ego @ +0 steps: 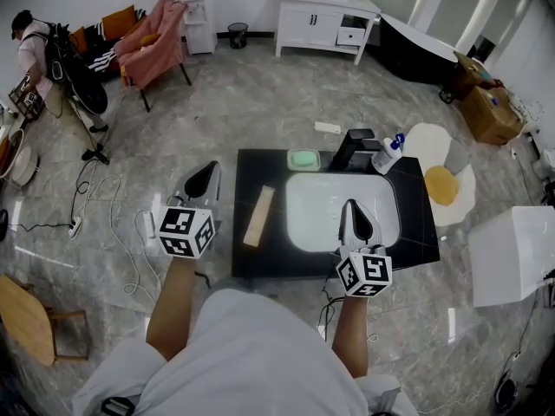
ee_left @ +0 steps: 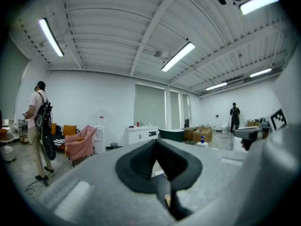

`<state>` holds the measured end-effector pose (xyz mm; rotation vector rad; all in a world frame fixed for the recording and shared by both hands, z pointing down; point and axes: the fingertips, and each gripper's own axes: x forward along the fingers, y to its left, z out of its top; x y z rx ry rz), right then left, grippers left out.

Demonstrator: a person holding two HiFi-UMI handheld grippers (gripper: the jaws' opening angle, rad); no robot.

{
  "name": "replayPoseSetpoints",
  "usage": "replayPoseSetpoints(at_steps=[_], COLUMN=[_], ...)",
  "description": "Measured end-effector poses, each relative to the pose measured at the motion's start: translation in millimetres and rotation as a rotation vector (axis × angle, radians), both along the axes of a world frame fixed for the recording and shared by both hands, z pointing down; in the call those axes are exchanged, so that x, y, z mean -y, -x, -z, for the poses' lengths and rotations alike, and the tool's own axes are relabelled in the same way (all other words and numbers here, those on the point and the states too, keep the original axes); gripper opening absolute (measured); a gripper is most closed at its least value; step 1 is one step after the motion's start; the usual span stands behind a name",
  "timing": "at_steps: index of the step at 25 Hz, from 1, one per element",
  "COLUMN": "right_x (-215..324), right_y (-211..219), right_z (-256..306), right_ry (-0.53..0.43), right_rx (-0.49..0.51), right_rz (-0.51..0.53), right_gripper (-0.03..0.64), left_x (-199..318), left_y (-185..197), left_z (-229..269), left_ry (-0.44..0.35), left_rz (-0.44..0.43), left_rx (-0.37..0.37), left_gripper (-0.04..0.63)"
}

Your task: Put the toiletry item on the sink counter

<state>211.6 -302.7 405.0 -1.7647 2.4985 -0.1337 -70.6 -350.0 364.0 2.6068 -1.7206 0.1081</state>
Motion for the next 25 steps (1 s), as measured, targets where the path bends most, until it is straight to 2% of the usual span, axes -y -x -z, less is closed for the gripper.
replayPoseSetpoints(at_steps=[11, 25], right_x=[-6, -12], right_y=[-12, -14], right_z=[2, 7], right_ry=[0.000, -0.012], right_rx=[-0.013, -0.021], right_rz=[-0.023, -0.020], right_gripper=[0.003, 0.003], left_x=[-11, -20], left_y=[-6, -9], left_z=[15, 19], left_ry=[-0.039, -0.052], left_rz=[-0.017, -0.030], left_rx=[-0.001, -0.012], left_gripper=[-0.003, -0.003])
